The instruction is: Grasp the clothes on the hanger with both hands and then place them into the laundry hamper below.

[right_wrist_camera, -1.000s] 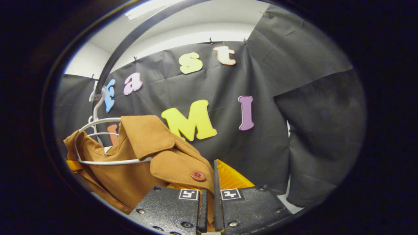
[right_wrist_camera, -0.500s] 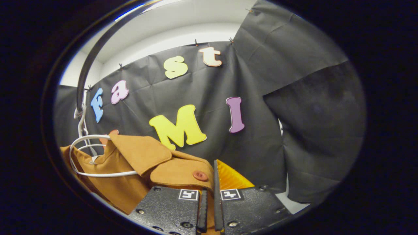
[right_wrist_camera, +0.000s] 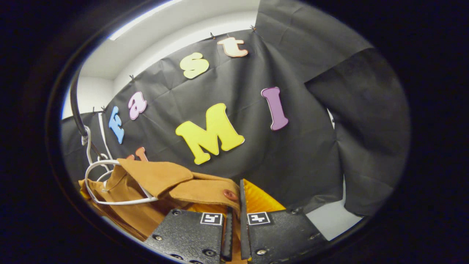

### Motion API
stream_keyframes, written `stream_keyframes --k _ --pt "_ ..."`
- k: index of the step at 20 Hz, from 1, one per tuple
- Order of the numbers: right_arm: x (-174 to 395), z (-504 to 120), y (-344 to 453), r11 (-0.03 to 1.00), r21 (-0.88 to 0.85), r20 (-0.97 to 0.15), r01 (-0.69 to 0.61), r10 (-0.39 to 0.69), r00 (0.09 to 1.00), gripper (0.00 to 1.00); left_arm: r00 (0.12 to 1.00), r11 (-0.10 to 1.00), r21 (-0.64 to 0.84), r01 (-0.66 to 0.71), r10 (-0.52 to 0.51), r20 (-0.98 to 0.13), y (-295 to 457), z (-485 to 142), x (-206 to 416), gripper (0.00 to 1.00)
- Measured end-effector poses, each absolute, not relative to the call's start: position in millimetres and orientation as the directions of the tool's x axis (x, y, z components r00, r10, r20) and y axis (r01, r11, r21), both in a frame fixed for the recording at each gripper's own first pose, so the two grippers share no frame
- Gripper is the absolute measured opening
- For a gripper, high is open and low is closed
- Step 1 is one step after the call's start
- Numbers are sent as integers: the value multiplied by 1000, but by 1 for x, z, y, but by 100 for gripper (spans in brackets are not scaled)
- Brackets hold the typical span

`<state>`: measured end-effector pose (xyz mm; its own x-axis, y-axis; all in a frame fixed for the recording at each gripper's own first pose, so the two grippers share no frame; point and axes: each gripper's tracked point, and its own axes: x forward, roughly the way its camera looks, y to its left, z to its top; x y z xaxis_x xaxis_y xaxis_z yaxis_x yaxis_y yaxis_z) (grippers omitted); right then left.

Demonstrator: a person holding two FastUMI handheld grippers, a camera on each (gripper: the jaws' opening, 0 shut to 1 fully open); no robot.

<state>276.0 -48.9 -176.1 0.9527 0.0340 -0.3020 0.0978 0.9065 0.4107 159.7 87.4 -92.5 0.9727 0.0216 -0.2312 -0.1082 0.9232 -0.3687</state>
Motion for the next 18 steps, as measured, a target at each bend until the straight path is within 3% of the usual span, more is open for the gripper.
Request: stream_keyframes --k 8,12,15,18 --pt "300 -186 -40 852 524 -333 -3 207 920 12 955 900 -434 -50 -83 -284 103 -108 162 0" --pt "307 -215 -38 838 544 -405 25 237 883 12 935 870 -488 -72 -112 -337 108 -129 156 0" --pt "304 -230 -38 881 472 -427 -4 233 874 12 920 916 -389 -102 -62 -386 115 -150 144 0" --pt "298 -241 -44 888 460 -449 5 228 864 11 912 916 -388 -99 -73 -404 113 -159 138 0"
